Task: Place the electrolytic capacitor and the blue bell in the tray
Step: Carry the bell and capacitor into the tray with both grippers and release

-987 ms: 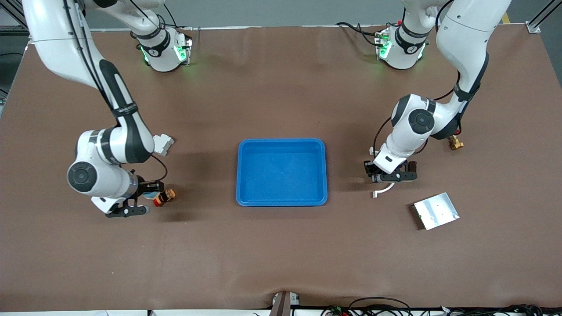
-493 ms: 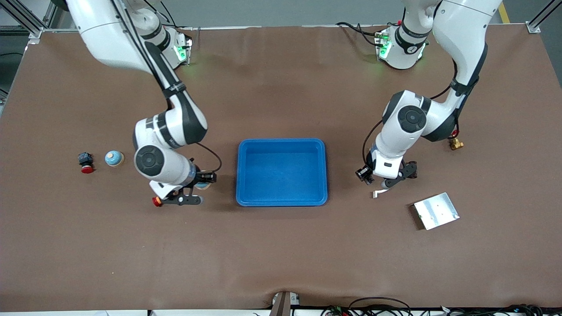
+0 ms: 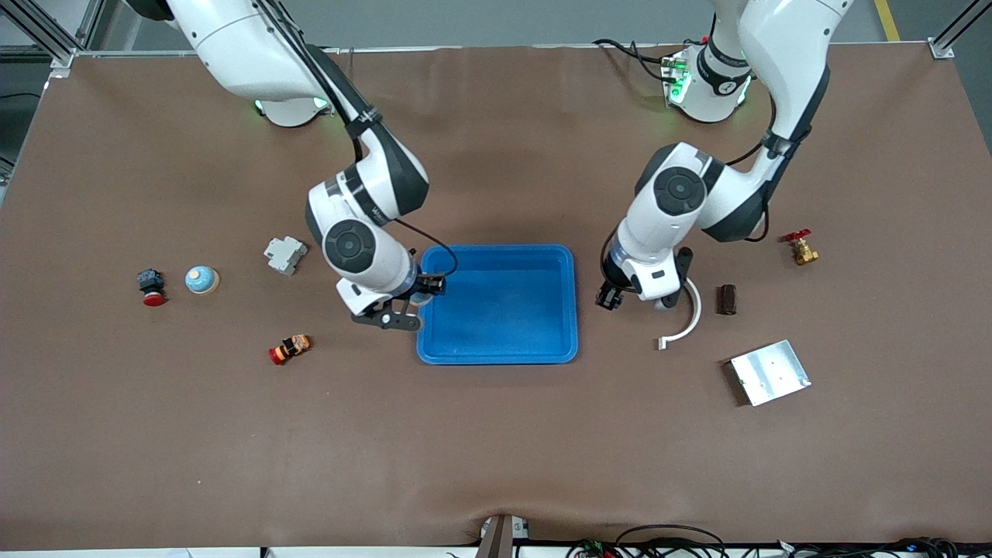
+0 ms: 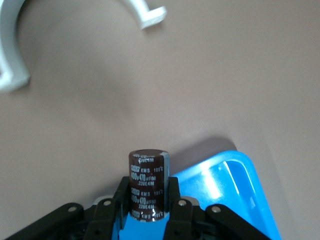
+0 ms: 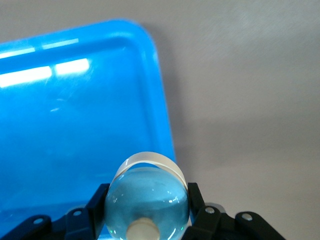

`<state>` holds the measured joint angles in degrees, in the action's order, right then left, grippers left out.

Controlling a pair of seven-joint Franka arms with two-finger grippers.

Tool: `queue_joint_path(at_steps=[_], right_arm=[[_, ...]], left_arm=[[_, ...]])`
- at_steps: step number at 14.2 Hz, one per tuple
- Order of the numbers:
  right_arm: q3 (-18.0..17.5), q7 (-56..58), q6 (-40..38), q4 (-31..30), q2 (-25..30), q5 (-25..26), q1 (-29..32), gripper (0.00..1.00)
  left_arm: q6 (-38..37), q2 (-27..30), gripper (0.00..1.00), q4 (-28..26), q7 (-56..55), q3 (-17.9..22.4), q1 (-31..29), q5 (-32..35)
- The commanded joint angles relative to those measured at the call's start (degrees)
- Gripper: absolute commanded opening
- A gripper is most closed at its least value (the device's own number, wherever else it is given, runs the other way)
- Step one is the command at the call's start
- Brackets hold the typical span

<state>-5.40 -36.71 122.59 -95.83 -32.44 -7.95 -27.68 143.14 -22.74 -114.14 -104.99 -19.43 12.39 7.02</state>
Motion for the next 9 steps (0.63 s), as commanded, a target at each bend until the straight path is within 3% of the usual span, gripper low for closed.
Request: queue_joint_path(at_steps=[1,5,9], right_arm=[[-1.7,-1.8,1.1,0.4,-0.9,-0.8,0.3,0.09],[-2.8,-3.6,5.2,0.1,-4.2,-0.1,-1.7,0.09],[-2.8,-5.7,7.2,-0.1,-5.8,0.0,-3.1,0.10]], left_arm=[[-3.6,-1.6,0.00,3.3,-12.7,0.4,3.9,1.2],[-4.3,-3.9,0.00,3.8,-20.7,0.7,8.2,2.4],[-4.3,-9.0,0.00,7.4,-30.3,0.7,10.5,9.0]])
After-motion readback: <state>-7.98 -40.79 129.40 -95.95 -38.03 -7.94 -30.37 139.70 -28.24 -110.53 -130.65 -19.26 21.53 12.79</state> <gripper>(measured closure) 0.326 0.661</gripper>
